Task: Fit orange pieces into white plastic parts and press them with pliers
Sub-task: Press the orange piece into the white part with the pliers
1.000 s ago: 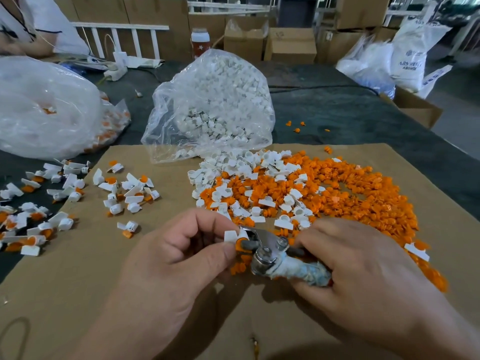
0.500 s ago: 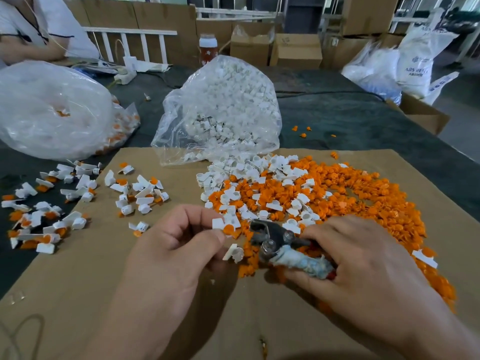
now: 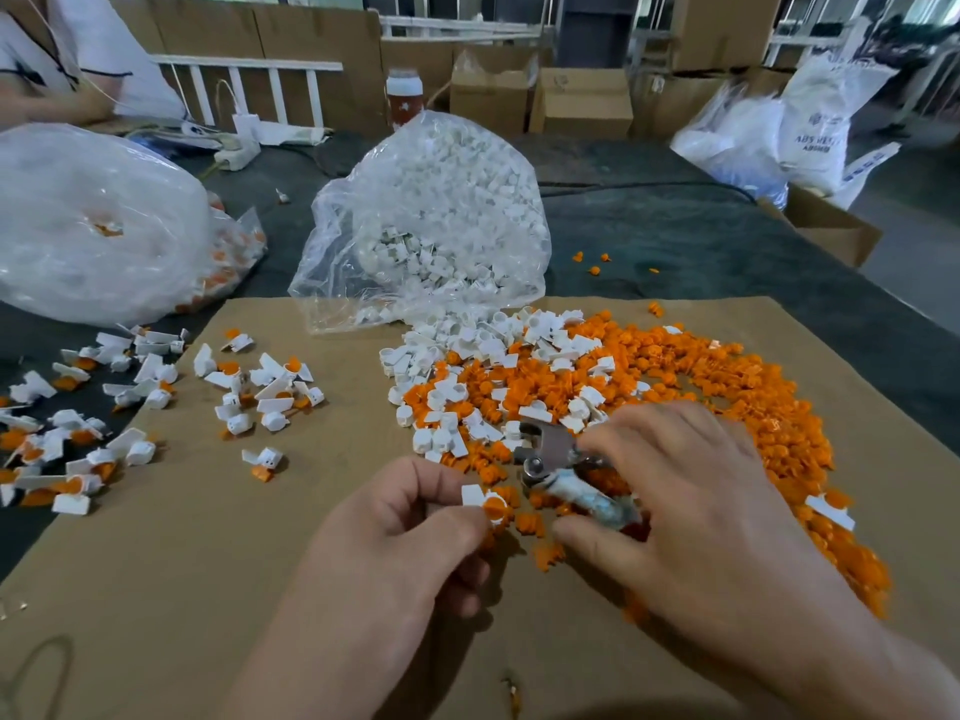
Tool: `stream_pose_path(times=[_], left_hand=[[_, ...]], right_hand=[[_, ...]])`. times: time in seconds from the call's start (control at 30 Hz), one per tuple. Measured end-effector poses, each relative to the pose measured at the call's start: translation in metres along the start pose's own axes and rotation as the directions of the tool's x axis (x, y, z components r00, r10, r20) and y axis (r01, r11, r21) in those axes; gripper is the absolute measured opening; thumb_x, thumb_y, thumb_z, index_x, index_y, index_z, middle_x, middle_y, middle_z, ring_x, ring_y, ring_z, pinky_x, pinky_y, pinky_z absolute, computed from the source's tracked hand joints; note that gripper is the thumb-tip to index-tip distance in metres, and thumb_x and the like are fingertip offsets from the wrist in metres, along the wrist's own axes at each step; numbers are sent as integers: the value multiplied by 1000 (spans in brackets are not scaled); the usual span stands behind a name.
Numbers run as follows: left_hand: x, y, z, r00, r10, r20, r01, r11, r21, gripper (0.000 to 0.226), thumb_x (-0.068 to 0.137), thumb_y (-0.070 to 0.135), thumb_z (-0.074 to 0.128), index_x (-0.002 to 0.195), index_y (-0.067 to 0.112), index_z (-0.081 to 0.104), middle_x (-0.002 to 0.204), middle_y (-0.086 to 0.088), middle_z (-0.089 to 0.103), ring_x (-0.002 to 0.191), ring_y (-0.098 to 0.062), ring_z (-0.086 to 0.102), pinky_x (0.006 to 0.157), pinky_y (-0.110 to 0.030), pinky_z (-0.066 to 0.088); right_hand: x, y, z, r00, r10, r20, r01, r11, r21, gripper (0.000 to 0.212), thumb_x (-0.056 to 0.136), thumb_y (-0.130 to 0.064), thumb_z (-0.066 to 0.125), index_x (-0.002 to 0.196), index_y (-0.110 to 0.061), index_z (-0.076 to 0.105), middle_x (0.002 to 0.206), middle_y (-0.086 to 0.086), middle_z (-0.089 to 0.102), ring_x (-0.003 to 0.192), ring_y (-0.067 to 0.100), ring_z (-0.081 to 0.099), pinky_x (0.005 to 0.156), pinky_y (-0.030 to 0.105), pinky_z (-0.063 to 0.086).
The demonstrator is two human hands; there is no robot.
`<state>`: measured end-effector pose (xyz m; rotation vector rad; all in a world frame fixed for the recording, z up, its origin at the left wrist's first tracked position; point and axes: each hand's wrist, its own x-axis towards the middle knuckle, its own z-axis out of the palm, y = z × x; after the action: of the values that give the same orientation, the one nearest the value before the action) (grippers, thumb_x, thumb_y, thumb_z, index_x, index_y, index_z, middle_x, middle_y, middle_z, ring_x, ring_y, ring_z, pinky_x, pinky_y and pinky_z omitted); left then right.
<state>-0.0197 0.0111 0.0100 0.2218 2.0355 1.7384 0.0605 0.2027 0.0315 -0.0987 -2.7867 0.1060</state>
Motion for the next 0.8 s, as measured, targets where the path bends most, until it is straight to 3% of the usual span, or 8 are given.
stream_pose_path(times=[0.13, 0.3, 0.4, 0.5, 0.57, 0.63, 0.7, 0.8], left_hand=[[-9, 4, 7, 990, 138, 7, -138, 982, 130, 17, 80, 31, 69, 83, 47, 66, 66, 7, 69, 60, -6, 64, 57, -20, 50], [-16, 4, 5, 952, 302, 53, -305, 950, 66, 16, 85, 56, 68, 90, 42, 72, 76, 8, 72, 71, -6, 67, 64, -18, 48], [-17, 6, 4, 960, 256, 111, -260, 965, 24, 32, 64, 61, 63, 92, 47, 70, 82, 7, 74, 74, -8, 71, 64, -22, 53], [-15, 8, 3, 956, 147, 252, -111, 982, -152, 27, 79, 56, 73, 85, 30, 69, 68, -10, 69, 57, -23, 66, 52, -26, 51], [-14, 3, -1, 940, 203, 275, -173, 976, -130, 30, 77, 58, 73, 85, 29, 68, 63, -8, 66, 53, -21, 62, 50, -23, 47], [-13, 0, -3, 910, 314, 272, -298, 949, -100, 38, 73, 65, 71, 91, 31, 68, 62, -3, 65, 54, -17, 63, 51, -21, 46], [-13, -6, -3, 849, 473, 235, -489, 872, 11, 42, 78, 73, 65, 97, 36, 68, 67, 5, 65, 57, -12, 64, 51, -21, 46], [-11, -13, 1, 688, 695, 211, -725, 641, 252, 27, 92, 66, 56, 103, 43, 65, 80, 17, 66, 62, -1, 63, 53, -14, 47]], right_hand=[[-1, -20, -2, 969, -230, -84, 239, 965, 110, 27, 89, -46, 49, 94, -24, 64, 90, -9, 60, 81, 13, 58, 71, 32, 46], [-2, -18, -3, 966, -240, -97, 251, 961, 116, 27, 94, -33, 44, 93, -22, 68, 83, -8, 62, 71, 11, 57, 62, 30, 50], [-5, -18, -3, 964, -227, -141, 248, 956, 155, 26, 94, -33, 44, 94, -23, 69, 86, -9, 63, 75, 9, 60, 63, 28, 53], [-6, -23, -4, 967, -229, -107, 249, 938, 239, 25, 96, -34, 44, 92, -24, 66, 85, -10, 59, 73, 9, 58, 59, 29, 53], [-9, -26, -9, 982, -186, -38, 186, 903, 387, 21, 96, -43, 43, 90, -33, 60, 83, -15, 55, 71, 5, 57, 55, 26, 51], [-10, -26, -12, 992, -86, 95, 11, 797, 604, 22, 92, -53, 44, 87, -37, 57, 82, -14, 58, 74, 4, 60, 57, 19, 46], [-9, -26, -15, 963, -6, 269, -218, 568, 794, 19, 87, -51, 52, 80, -35, 61, 71, -13, 61, 64, 1, 59, 52, 12, 41], [-4, -31, -17, 791, -51, 610, -601, 124, 789, 20, 75, -35, 57, 60, -25, 65, 49, -4, 49, 40, 8, 43, 41, 20, 33]])
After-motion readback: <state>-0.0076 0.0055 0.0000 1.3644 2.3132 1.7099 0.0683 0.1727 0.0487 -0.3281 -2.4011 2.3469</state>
